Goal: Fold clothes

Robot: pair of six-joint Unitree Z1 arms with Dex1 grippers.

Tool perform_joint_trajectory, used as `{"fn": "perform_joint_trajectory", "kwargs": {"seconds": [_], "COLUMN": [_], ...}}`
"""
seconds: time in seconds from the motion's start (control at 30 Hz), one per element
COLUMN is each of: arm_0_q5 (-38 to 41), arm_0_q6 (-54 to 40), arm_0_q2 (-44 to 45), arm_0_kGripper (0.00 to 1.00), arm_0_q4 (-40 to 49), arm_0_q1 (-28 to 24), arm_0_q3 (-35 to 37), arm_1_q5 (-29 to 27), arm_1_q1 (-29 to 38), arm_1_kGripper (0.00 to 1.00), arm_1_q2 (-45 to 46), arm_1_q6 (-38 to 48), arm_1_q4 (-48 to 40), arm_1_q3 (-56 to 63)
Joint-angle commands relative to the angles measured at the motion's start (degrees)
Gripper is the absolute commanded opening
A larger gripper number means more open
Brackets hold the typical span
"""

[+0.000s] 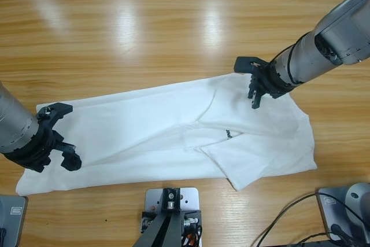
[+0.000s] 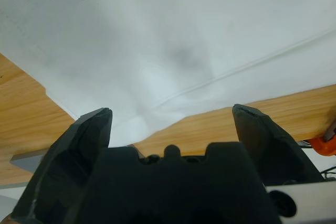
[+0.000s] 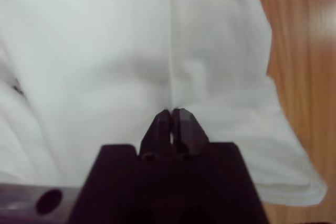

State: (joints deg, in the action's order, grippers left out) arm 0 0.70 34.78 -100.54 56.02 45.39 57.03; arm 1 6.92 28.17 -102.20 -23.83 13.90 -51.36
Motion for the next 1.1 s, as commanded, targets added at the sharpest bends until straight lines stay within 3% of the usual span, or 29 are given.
{"fn": "perform_joint_trajectory", "kwargs": {"seconds": [0.03,0.37,0.4,0.43,0.47,0.53,0.77,0.83,0.93,1.0,1.1], "arm_0_q5": [-0.3,-0.3,-0.3,-0.3,-0.3,-0.3,-0.3,-0.3,-0.3,-0.3,-0.2], "arm_0_q6": [0.4,0.4,0.4,0.4,0.4,0.4,0.2,0.1,0.1,0.1,0.1], "arm_0_q2": [0.4,1.1,1.1,1.2,1.2,1.1,1.0,1.0,1.1,1.2,1.5], "arm_0_kGripper": [0.882,0.885,0.885,0.885,0.885,0.885,0.885,0.885,0.885,0.885,0.885], "arm_0_q4": [-1.0,-1.0,-1.0,-1.0,-1.0,-1.0,-1.3,-1.3,-1.3,-1.3,-1.3], "arm_0_q1": [0.7,0.7,0.7,0.7,0.7,0.7,0.7,0.7,0.7,0.8,0.7], "arm_0_q3": [-1.8,-2.5,-2.5,-2.5,-2.5,-2.5,-2.5,-2.5,-2.6,-2.6,-2.7], "arm_1_q5": [-7.1,-9.7,-9.8,-9.9,-10.4,-13.0,-27.0,-27.4,-23.8,-16.3,-2.7], "arm_1_q1": [8.7,10.6,10.6,10.6,10.6,10.6,9.4,7.7,2.5,-3.4,-14.4], "arm_1_kGripper": [0.0,0.0,0.103,0.504,0.677,0.769,0.885,0.912,0.917,0.918,0.918], "arm_1_q2": [2.0,-8.7,-9.7,-10.1,-10.0,-8.6,1.1,3.5,7.5,10.5,12.4], "arm_1_q6": [-1.7,-3.3,-3.1,-2.7,-2.3,-1.4,6.0,9.2,16.9,23.3,29.4], "arm_1_q4": [4.0,5.6,5.8,5.8,5.8,6.1,11.6,13.2,13.8,13.2,5.4], "arm_1_q3": [-6.2,-7.6,-7.7,-7.5,-7.3,-6.5,-5.6,-5.5,-4.3,-2.3,4.1]}}
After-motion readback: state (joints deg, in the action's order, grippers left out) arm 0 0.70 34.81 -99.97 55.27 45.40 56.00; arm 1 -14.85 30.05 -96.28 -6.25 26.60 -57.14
